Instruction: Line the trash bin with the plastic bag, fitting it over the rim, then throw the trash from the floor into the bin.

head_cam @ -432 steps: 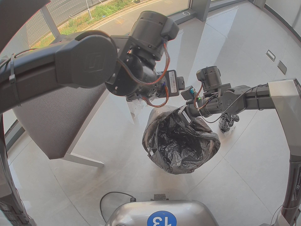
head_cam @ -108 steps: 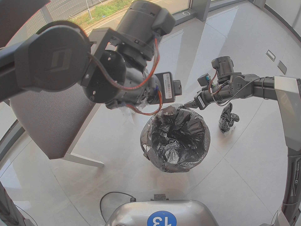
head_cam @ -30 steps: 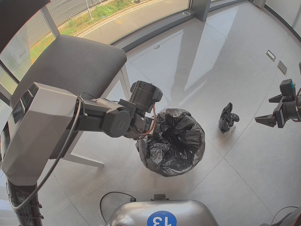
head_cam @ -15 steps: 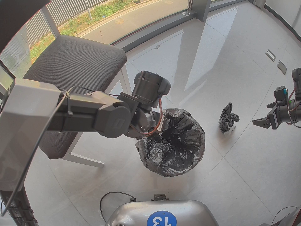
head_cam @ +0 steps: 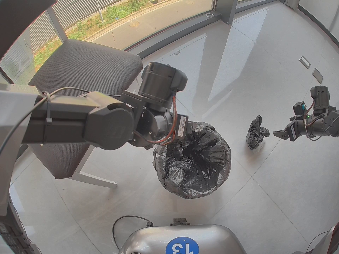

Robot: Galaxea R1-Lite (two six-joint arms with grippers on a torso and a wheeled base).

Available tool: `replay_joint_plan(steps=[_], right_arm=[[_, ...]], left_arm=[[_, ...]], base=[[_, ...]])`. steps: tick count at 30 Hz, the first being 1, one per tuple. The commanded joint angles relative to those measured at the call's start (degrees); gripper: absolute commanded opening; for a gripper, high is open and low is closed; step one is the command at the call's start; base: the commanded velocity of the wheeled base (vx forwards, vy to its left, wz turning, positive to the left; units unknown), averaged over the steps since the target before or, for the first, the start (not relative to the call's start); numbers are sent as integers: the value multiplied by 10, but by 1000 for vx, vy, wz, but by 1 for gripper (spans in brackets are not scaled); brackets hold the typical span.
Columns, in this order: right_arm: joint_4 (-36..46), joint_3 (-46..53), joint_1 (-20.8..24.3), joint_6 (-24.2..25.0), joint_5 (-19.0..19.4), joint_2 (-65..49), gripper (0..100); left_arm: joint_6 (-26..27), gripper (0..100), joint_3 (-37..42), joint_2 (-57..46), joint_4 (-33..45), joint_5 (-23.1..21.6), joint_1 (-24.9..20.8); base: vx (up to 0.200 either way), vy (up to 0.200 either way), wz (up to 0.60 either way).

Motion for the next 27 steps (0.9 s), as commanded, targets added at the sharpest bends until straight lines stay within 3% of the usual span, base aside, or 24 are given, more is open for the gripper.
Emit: replay_joint_plan(steps=[1,27], right_arm=[[-33,-39,-13,-3,0,102,100],[-33,-363,-3,18,6,431,100]], left_arm=[[-6,100,-4,-23,-22,-3,4],[-4,100,-26,-15,-45,-10,23]], base=[[0,0,0],[0,0,0]])
